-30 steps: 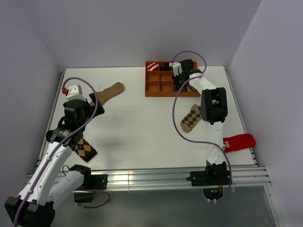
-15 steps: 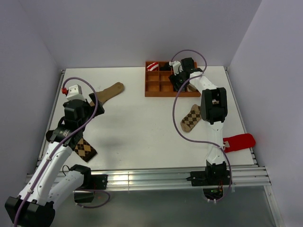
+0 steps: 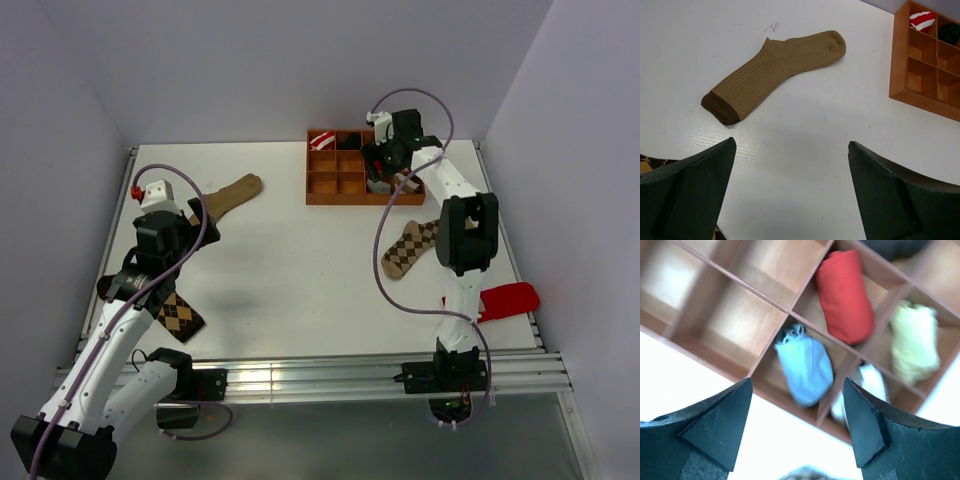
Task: Roll the socks
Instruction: Place the sock in the storage box, then move the sock to the center of the board.
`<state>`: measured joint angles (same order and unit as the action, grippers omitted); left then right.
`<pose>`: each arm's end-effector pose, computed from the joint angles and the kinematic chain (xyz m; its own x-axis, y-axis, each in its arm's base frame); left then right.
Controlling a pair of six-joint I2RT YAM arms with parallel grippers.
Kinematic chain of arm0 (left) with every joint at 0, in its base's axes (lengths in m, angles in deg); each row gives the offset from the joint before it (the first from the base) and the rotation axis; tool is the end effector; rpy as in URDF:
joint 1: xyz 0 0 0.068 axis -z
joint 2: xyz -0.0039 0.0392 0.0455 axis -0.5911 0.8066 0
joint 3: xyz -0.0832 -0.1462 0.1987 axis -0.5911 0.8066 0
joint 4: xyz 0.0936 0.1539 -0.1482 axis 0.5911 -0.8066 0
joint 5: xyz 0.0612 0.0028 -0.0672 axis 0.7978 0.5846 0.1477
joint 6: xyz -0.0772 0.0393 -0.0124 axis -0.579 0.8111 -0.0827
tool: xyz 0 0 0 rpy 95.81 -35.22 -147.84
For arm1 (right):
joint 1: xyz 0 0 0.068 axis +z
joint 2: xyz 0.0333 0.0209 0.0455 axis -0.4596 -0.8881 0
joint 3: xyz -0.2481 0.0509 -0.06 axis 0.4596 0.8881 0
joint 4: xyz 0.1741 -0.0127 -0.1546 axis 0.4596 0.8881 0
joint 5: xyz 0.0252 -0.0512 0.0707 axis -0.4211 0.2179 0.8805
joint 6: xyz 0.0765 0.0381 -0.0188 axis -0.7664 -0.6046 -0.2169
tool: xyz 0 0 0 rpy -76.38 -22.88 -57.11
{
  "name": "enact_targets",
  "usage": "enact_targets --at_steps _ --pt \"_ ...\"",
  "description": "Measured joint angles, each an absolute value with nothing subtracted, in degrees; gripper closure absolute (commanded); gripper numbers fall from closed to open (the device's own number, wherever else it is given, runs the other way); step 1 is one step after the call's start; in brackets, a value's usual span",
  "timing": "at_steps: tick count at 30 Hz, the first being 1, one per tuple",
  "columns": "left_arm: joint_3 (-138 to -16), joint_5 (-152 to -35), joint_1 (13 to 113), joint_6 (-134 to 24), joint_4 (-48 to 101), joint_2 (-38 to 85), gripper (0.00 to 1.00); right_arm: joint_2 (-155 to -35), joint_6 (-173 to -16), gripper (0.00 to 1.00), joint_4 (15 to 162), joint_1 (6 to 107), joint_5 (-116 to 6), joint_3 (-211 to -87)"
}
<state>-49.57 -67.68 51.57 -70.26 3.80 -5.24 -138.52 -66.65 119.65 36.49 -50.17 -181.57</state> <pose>0.2014 -0.0309 0.2905 -0.3293 -0.3490 -0.8774 -0.1804 0.9353 -0.3043 0.4764 0.0936 0.2047 -0.5791 -0.4510 -0.6791 -0.5449 0.8338 -0.0891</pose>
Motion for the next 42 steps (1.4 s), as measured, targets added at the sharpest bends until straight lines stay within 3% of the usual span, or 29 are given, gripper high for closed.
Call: enact_targets --at_steps 10,18,28,42 --pt "-49.55 -65.21 51.41 -70.54 3.17 -6.64 0.01 -109.43 -89.79 0.28 110.73 36.49 -58.59 -156.65" --pt "-49.55 -64.51 51.3 -70.82 2.01 -7.45 0.01 -96.75 -105.9 0.4 111.91 36.49 -63.64 -132.54" --pt "-48.94 -65.78 51.3 -70.98 2.25 -10.88 0.0 -95.61 -112.13 0.56 112.52 38.85 -64.4 -123.1" --pt "-48.94 -65.67 51.3 -70.95 2.06 -10.48 0.0 -107.2 -119.74 0.57 107.25 56.9 -63.66 -123.93"
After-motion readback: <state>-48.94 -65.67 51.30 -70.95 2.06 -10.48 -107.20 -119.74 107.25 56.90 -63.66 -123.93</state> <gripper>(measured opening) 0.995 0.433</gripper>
